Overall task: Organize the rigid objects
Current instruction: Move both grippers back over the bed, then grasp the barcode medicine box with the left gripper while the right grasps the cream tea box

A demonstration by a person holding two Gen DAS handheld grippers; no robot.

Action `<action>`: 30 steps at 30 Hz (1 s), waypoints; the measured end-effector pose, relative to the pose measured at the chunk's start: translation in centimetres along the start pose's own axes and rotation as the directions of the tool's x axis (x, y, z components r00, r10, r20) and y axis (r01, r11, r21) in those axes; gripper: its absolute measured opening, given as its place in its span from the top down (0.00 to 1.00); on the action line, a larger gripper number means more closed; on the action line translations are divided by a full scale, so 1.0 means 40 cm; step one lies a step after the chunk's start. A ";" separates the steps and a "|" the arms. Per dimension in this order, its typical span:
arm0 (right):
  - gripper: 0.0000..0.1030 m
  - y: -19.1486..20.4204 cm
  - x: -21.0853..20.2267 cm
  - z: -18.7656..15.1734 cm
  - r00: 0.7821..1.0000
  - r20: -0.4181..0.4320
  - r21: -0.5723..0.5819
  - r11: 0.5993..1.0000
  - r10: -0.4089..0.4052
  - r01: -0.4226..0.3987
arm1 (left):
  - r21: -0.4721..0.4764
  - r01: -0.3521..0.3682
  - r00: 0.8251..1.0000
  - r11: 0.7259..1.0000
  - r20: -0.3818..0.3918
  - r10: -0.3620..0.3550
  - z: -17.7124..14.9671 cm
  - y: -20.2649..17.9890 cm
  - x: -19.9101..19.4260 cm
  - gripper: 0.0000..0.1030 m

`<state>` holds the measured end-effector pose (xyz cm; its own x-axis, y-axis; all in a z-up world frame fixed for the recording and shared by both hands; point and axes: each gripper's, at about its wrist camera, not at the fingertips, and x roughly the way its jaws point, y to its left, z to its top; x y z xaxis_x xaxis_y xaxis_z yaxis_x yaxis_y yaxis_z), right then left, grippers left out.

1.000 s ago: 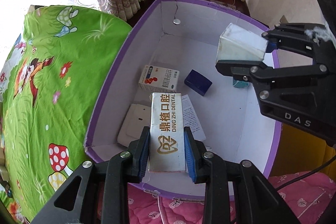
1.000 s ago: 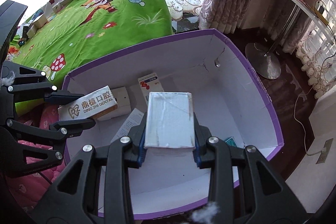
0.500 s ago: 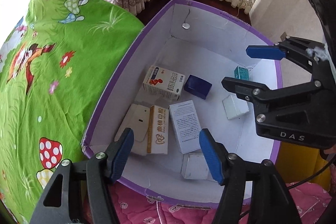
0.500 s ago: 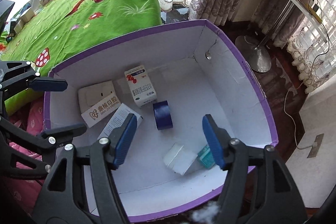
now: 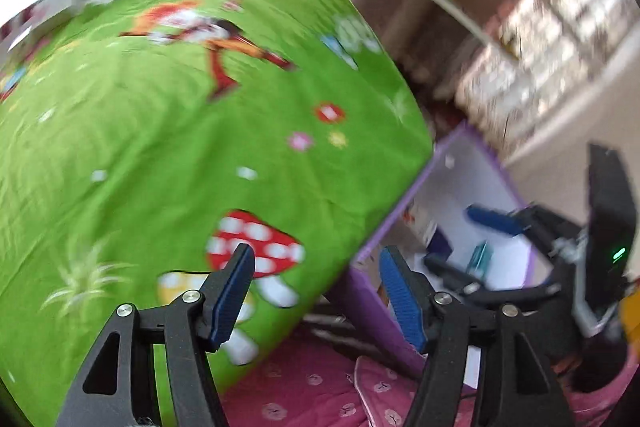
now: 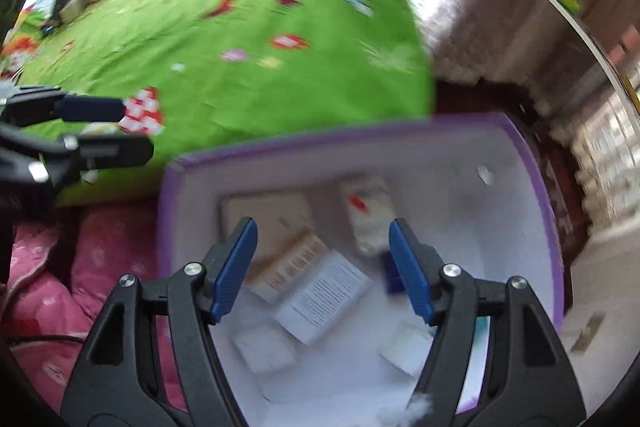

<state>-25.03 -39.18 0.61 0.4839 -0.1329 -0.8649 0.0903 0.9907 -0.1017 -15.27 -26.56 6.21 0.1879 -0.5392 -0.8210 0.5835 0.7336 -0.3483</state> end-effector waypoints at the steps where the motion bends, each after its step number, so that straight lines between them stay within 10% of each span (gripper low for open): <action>1: 0.31 0.039 0.001 0.027 0.999 0.029 -0.038 0.999 0.014 -0.013 | -0.029 -0.017 0.999 0.999 0.041 0.019 0.000 0.042 -0.034 0.34; 6: 0.29 0.228 0.043 0.181 0.983 0.084 -0.176 0.973 0.165 -0.148 | -0.248 -0.288 0.929 0.925 0.160 0.333 -0.048 0.296 -0.162 0.31; 11: 0.29 0.404 0.118 0.311 0.953 0.068 -0.244 0.932 0.294 -0.269 | -0.438 -0.561 0.747 0.703 0.099 0.658 -0.125 0.547 -0.260 0.31; 13: 0.29 0.469 0.155 0.361 0.952 0.059 -0.281 0.920 0.300 -0.273 | -0.496 -0.581 0.716 0.646 0.067 0.695 -0.156 0.639 -0.289 0.31; 20: 0.29 0.665 0.283 0.571 0.928 0.064 -0.466 0.833 0.368 -0.298 | -0.598 -0.551 0.685 0.582 0.075 0.725 -0.249 0.773 -0.309 0.31; 30: 0.26 0.895 0.443 0.878 0.901 0.068 -0.553 0.768 0.429 -0.324 | -0.550 -0.555 0.713 0.624 0.072 0.697 -0.219 0.769 -0.273 0.07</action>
<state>17.36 -7.07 -1.10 0.5340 0.3031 -0.7893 -0.5685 0.8197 -0.0698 -6.27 5.53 0.50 0.5980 0.0973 -0.7955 -0.1747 0.9846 -0.0109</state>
